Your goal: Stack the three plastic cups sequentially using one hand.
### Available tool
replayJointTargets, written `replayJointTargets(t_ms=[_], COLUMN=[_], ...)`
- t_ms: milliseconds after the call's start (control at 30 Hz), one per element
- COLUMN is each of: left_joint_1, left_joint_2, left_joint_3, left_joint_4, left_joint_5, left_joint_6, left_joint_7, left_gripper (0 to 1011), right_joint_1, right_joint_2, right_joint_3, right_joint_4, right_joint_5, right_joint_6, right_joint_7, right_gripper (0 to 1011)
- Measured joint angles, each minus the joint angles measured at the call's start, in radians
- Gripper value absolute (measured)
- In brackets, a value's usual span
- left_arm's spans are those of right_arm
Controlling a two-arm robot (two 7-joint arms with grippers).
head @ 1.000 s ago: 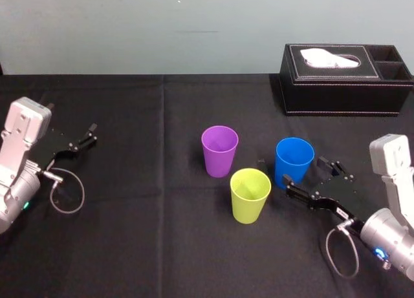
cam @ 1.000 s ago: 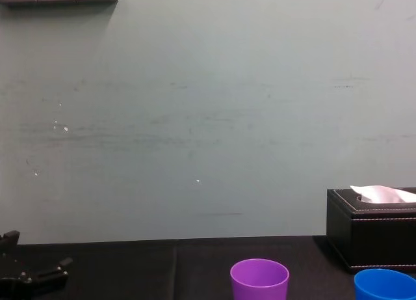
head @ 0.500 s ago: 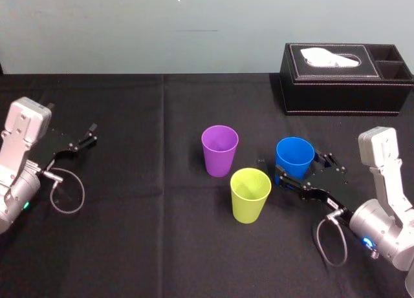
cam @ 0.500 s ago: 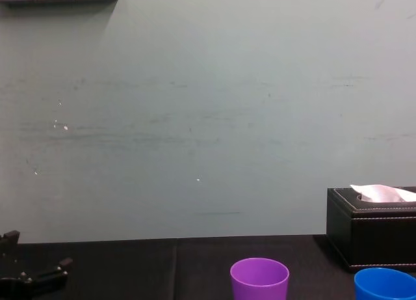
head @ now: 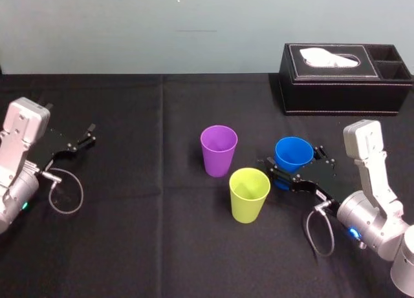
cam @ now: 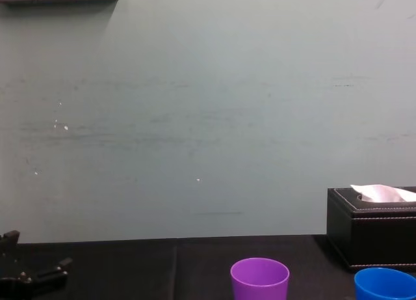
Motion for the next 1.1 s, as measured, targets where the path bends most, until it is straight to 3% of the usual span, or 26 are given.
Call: replayJointTargets(t_ms=[367,700,1100], left_joint_1=[0.0,0.0,0.0], left_joint_2=[0.0,0.0,0.0], left_joint_3=[0.0,0.0,0.0], left_joint_4=[0.0,0.0,0.0], left_joint_5=[0.0,0.0,0.0], left_joint_6=[0.0,0.0,0.0], left_joint_7=[0.0,0.0,0.0], left_gripper=[1011,1011,1011], right_joint_1=[-0.002,-0.003,-0.005], right_joint_2=[0.004,0.006,0.007], right_joint_3=[0.0,0.0,0.011], right_joint_4=[-0.002,-0.003,-0.028], right_joint_5=[0.005,0.009,0.006], right_joint_6=[0.0,-0.001,0.004], right_joint_7=[0.001,0.001,0.023], right_gripper=[995,777,731])
